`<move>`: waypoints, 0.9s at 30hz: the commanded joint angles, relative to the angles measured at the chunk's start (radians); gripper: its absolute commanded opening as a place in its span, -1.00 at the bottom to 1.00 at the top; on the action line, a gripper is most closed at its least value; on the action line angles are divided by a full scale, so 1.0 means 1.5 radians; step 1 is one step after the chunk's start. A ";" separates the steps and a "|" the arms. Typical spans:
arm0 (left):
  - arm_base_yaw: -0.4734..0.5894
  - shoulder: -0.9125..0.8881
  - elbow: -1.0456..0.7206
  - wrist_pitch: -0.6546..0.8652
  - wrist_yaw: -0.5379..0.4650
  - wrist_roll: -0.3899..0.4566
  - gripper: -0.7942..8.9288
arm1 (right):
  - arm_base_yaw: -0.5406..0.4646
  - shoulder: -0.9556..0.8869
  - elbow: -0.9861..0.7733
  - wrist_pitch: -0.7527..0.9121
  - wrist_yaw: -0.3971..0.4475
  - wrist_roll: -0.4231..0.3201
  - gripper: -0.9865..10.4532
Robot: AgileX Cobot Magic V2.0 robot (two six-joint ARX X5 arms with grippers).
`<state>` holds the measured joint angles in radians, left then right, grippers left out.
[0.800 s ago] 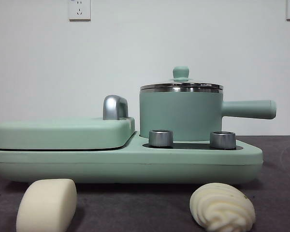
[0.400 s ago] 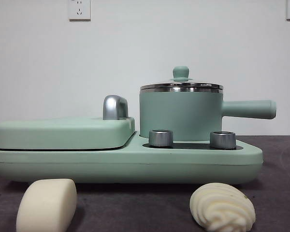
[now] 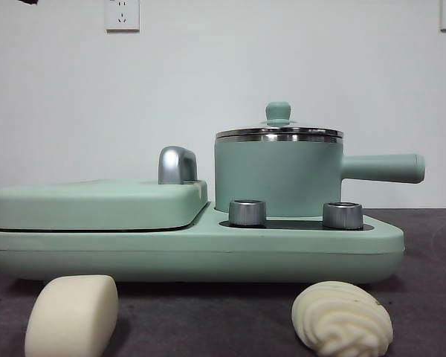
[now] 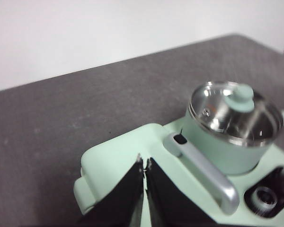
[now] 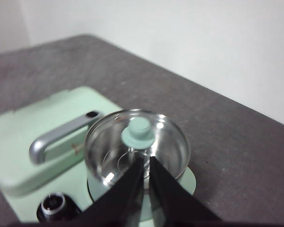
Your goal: Put the buns in a small steamer
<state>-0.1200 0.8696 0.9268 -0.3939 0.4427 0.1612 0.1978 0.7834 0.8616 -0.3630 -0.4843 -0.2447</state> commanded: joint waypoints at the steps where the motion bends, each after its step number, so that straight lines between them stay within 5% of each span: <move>1: -0.006 0.005 0.015 0.010 0.003 0.062 -0.74 | 0.014 0.004 0.014 -0.006 0.024 -0.059 -0.54; 7: -0.014 0.005 0.015 0.018 0.003 0.061 -0.30 | 0.019 0.004 0.014 -0.009 0.045 -0.058 -0.36; 16: -0.071 0.026 0.015 0.056 0.004 0.016 -0.31 | 0.019 0.004 0.014 -0.009 0.044 -0.049 -0.36; 27: -0.225 0.189 0.015 0.266 -0.001 -0.022 -0.32 | 0.019 0.004 0.014 -0.009 0.043 -0.016 -0.36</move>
<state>-0.4442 1.1263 0.9287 -0.0223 0.4427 0.1551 0.2218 0.7834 0.8619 -0.3843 -0.4175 -0.2836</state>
